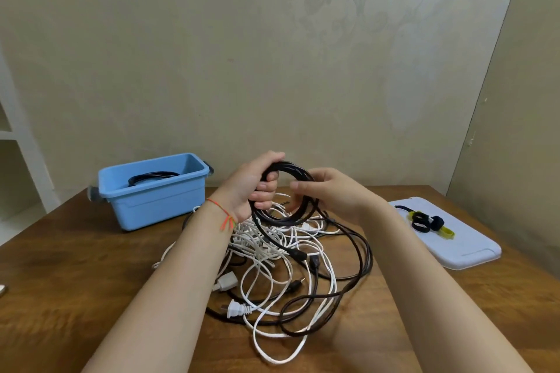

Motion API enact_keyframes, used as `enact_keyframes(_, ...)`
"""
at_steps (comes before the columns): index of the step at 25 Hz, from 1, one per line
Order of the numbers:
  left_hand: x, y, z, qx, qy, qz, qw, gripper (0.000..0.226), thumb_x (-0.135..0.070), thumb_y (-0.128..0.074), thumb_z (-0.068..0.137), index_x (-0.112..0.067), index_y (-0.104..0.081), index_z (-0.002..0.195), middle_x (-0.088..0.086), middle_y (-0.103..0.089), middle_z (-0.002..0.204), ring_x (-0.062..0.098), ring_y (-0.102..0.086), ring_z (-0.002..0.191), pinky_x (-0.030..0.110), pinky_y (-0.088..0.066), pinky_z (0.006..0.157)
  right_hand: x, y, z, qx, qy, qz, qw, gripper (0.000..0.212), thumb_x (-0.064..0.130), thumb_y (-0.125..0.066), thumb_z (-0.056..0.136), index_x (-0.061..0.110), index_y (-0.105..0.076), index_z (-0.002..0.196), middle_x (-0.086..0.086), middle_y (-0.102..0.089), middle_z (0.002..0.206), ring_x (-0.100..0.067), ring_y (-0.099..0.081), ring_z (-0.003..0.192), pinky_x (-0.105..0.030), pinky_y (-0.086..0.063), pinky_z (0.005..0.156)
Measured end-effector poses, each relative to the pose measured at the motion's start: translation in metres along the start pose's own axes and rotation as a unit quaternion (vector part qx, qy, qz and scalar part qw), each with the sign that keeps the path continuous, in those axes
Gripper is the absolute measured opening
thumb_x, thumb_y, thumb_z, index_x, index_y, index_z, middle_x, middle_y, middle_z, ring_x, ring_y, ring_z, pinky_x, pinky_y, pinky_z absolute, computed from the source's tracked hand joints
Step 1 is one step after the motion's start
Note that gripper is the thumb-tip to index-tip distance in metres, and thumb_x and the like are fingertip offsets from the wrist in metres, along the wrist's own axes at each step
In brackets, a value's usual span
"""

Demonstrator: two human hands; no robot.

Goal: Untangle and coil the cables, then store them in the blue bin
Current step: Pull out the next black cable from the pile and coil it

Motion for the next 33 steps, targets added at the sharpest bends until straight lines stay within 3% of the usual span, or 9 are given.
enact_keyframes(6, 0.01, -0.004, 0.01, -0.125, -0.075, -0.082, 0.986, 0.055, -0.041, -0.058, 0.095, -0.021, -0.029, 0.052, -0.007, -0.02, 0.039, 0.008, -0.016, 0.029, 0.017, -0.017, 0.033, -0.027, -0.015, -0.001, 0.118, -0.164, 0.055, 0.978, 0.035, 0.038, -0.045, 0.1, 0.015, -0.06, 0.123, -0.023, -0.068, 0.116, -0.038, -0.066, 0.101, -0.048, -0.049, 0.095)
enact_keyframes(9, 0.013, -0.006, 0.014, -0.149, -0.09, -0.105, 0.979, 0.054, -0.039, -0.059, 0.094, -0.021, -0.03, 0.053, -0.006, -0.02, 0.04, 0.008, -0.017, 0.03, 0.018, -0.015, 0.035, -0.033, -0.02, -0.002, 0.136, -0.194, 0.035, 0.971, 0.052, 0.055, -0.036, 0.097, 0.013, -0.067, 0.1, -0.021, -0.07, 0.09, -0.034, -0.064, 0.075, -0.043, -0.05, 0.08)
enact_keyframes(11, 0.016, -0.004, 0.015, -0.144, -0.084, -0.083, 0.982, 0.053, -0.038, -0.059, 0.094, -0.02, -0.031, 0.053, -0.006, -0.021, 0.04, 0.009, -0.018, 0.03, 0.018, -0.017, 0.035, -0.038, -0.017, 0.0, 0.131, -0.186, -0.009, 0.974, 0.057, 0.06, -0.039, 0.094, 0.015, -0.067, 0.074, -0.012, -0.055, 0.067, -0.022, -0.044, 0.053, -0.034, -0.038, 0.057)
enact_keyframes(15, 0.024, 0.006, 0.012, -0.081, -0.046, -0.008, 0.996, 0.051, -0.036, -0.056, 0.095, -0.019, -0.035, 0.051, -0.004, -0.024, 0.042, 0.01, -0.02, 0.031, 0.022, -0.022, 0.038, -0.047, -0.003, 0.01, 0.009, -0.141, -0.026, 0.99, 0.033, 0.043, -0.065, 0.091, 0.014, -0.072, 0.105, -0.004, -0.059, 0.07, -0.01, -0.044, 0.046, -0.025, -0.021, 0.044)
enact_keyframes(19, 0.033, 0.015, 0.006, -0.002, -0.008, 0.018, 1.0, 0.048, -0.041, -0.049, 0.096, -0.012, -0.054, 0.058, -0.002, -0.029, 0.043, 0.013, -0.028, 0.035, 0.028, -0.038, 0.051, -0.039, 0.005, 0.016, -0.008, -0.128, -0.1, 0.987, 0.017, 0.026, -0.074, 0.087, 0.012, -0.07, 0.097, -0.006, -0.067, 0.074, -0.016, -0.049, 0.058, -0.025, -0.03, 0.047)
enact_keyframes(23, 0.03, 0.026, 0.003, 0.121, 0.106, 0.134, 0.978, 0.069, -0.061, -0.04, 0.095, 0.004, -0.064, 0.098, 0.006, -0.043, 0.051, 0.02, -0.042, 0.044, 0.035, -0.051, 0.065, -0.018, 0.01, 0.021, 0.061, -0.143, -0.404, 0.901, 0.013, 0.029, -0.07, 0.087, 0.017, -0.069, 0.091, -0.006, -0.075, 0.081, -0.017, -0.061, 0.067, -0.034, -0.053, 0.067)
enact_keyframes(27, 0.031, 0.01, 0.006, 0.096, 0.131, 0.258, 0.952, 0.055, -0.058, -0.042, 0.1, -0.005, -0.057, 0.093, -0.002, -0.032, 0.051, 0.011, -0.028, 0.04, 0.025, -0.036, 0.048, -0.002, -0.005, 0.03, 0.088, -0.143, -0.511, 0.843, 0.017, 0.027, -0.072, 0.085, 0.015, -0.068, 0.096, -0.005, -0.076, 0.083, -0.015, -0.063, 0.062, -0.031, -0.055, 0.066)
enact_keyframes(29, 0.033, 0.011, 0.009, 0.046, 0.093, 0.26, 0.96, 0.047, -0.052, -0.046, 0.1, -0.011, -0.051, 0.078, -0.006, -0.027, 0.048, 0.008, -0.019, 0.037, 0.022, -0.023, 0.042, -0.001, -0.001, 0.028, 0.062, -0.132, -0.459, 0.876, 0.024, 0.034, -0.077, 0.082, 0.016, -0.069, 0.096, -0.002, -0.074, 0.076, -0.014, -0.058, 0.06, -0.028, -0.048, 0.059)
enact_keyframes(33, 0.041, 0.028, 0.01, 0.02, 0.074, 0.069, 0.995, 0.044, -0.047, -0.052, 0.098, -0.015, -0.045, 0.069, -0.007, -0.026, 0.044, 0.005, -0.021, 0.032, 0.019, -0.021, 0.038, -0.015, 0.018, 0.014, 0.028, -0.098, -0.096, 0.99, 0.014, 0.016, -0.078, 0.083, 0.009, -0.067, 0.084, -0.001, -0.056, 0.066, -0.012, -0.043, 0.057, -0.022, -0.033, 0.053)
Point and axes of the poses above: each hand's wrist, its own z-axis towards the middle knuckle, its own y-axis out of the back of the hand, x = y × z, the point moved 1 cm from there along z, towards the middle knuckle
